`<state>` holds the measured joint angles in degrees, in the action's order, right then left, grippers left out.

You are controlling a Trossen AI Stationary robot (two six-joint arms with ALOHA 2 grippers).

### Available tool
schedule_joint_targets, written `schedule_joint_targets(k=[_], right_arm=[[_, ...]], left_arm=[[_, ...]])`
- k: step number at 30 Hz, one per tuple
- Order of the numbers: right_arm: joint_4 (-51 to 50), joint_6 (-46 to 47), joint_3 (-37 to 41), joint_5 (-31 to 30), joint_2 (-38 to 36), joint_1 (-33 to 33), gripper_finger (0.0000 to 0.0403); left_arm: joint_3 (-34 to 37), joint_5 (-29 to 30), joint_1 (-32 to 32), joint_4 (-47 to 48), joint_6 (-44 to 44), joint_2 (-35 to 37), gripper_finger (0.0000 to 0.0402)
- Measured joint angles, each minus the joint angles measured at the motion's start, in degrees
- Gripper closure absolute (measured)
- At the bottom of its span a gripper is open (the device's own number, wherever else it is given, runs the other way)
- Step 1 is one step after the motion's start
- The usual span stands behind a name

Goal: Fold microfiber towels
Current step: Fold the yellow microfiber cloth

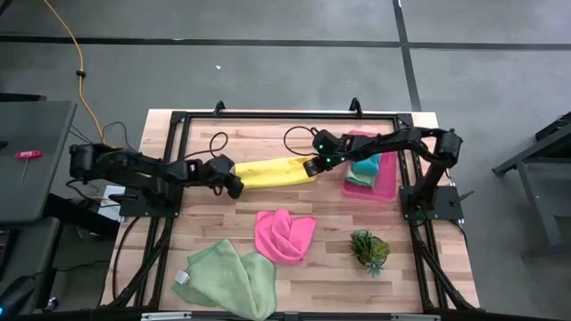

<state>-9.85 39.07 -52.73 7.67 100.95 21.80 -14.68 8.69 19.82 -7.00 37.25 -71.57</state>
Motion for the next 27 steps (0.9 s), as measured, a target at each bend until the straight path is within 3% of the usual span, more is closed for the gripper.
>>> schedule_joint_targets(k=[6, 11, 19, 27], right_arm=[[-0.6, 2.8, 0.0, -1.7, 0.0, -2.7, 0.0403], [-0.2, 4.0, 0.0, -3.4, 0.0, -3.6, 0.0403], [1.5, 4.0, 0.0, -4.3, -2.6, -0.7, 0.0403], [0.0, 4.5, 0.0, -3.7, -5.8, 1.1, 0.0403]], left_arm=[[-0.1, -0.3, 6.9, -1.1, -5.9, -1.8, 0.0401], [0.0, -5.6, 11.6, -2.6, -7.9, -1.5, 0.0402], [-0.7, -10.3, 12.5, -2.4, -8.0, -1.4, 0.0402], [-3.9, -11.1, 14.3, -0.7, -9.3, 3.8, 0.0402]])
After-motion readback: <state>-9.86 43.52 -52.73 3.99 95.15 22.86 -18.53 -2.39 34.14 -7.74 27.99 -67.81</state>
